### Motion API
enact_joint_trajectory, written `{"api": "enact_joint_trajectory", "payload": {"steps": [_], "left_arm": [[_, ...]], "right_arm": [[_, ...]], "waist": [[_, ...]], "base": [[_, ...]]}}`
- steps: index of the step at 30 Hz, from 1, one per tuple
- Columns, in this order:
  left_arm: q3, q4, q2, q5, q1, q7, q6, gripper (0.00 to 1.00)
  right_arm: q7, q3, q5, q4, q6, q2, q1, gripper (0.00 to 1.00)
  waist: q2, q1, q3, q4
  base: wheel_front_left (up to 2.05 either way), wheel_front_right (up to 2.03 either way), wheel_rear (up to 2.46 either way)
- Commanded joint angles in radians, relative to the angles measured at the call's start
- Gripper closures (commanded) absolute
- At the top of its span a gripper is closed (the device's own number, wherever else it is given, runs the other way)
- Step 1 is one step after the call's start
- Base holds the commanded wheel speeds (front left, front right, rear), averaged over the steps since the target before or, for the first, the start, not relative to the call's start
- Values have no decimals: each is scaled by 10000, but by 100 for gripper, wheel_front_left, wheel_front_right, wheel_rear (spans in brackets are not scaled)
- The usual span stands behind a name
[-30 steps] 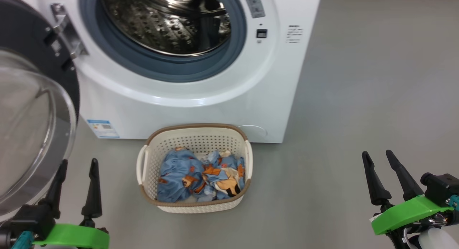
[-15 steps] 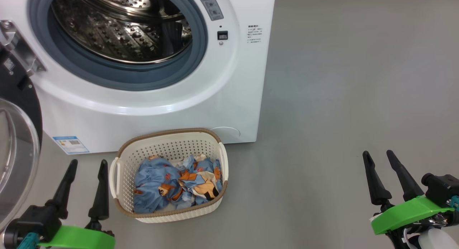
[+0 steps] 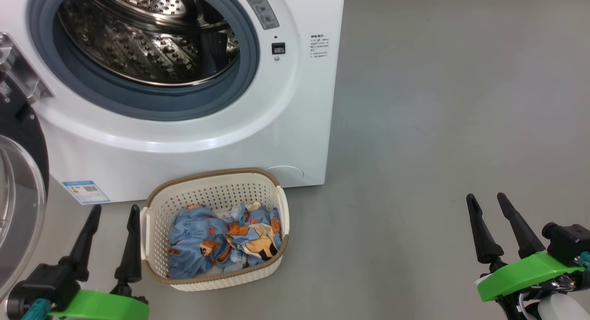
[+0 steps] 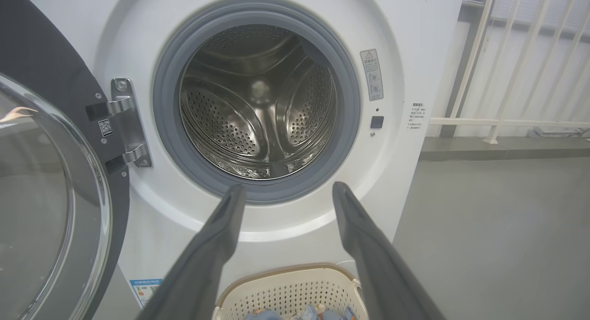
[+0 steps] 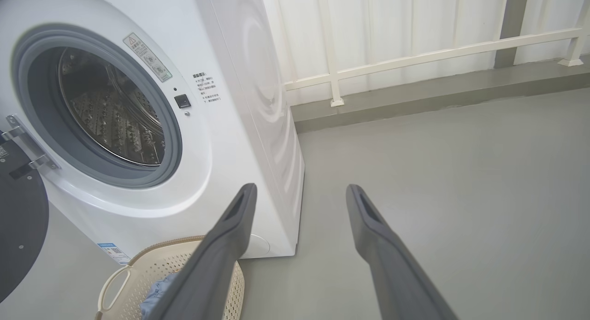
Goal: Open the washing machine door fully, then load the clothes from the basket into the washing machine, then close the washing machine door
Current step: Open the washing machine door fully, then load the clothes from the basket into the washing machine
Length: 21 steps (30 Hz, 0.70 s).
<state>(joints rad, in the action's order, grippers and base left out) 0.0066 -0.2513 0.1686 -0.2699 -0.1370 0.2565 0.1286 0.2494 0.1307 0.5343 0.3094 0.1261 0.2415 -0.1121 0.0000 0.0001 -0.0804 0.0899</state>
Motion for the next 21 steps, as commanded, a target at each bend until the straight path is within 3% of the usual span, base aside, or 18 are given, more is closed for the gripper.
{"api": "enact_joint_trajectory", "payload": {"steps": [1,21], "left_arm": [[285,343,254,-79,-54,53,21,0],[152,398,134,-109,175,53,21,0]], "right_arm": [[124,155,-123,-234,46,181,12,0],[124,166,-129,-220,46,256,226,0]], "waist": [[0,0,35,14],[0,0,344,60]], "base": [[0,0,0],[0,0,0]]}}
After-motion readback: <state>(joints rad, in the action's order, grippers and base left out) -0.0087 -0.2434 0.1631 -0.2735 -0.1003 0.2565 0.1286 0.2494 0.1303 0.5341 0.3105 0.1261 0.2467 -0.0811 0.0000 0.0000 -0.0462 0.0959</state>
